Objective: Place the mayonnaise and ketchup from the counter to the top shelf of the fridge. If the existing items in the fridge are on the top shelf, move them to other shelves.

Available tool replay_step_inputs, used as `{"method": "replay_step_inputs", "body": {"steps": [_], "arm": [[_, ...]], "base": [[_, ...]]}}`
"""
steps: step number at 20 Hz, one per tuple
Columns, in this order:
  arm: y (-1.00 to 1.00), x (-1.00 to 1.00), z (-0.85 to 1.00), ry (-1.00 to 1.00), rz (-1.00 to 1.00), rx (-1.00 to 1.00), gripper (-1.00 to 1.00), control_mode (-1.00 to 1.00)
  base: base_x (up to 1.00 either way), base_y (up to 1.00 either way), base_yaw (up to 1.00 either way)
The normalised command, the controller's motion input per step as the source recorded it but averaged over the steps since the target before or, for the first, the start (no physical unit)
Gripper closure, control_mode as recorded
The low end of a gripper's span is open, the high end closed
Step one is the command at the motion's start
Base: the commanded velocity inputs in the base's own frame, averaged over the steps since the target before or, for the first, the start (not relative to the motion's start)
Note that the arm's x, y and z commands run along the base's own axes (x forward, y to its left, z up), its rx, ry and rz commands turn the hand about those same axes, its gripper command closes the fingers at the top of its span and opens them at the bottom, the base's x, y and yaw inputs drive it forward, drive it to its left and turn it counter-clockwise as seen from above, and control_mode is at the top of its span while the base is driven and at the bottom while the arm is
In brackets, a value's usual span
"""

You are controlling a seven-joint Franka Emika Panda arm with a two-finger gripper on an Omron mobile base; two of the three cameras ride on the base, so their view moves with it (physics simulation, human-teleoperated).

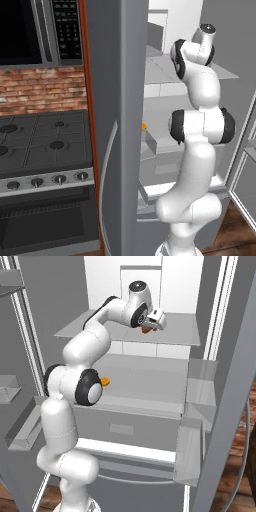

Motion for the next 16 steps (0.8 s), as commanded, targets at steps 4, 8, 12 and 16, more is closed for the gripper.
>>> {"method": "replay_step_inputs", "body": {"steps": [4, 8, 12, 16], "arm": [[0.17, -0.95, 0.40, -0.37, -0.01, 0.06, 1.00, -1.00], [0.09, -1.00, 0.53, -0.25, -0.02, 0.01, 1.00, -1.00], [0.06, -1.00, 0.64, -0.20, 0.00, 0.00, 1.00, -1.00], [0.21, -1.00, 0.56, -0.18, 0.00, -0.01, 1.00, -1.00]], "base": [[0.00, 0.00, 0.00], [0.00, 0.00, 0.00], [0.00, 0.00, 0.00], [0.00, 0.00, 0.00]]}}
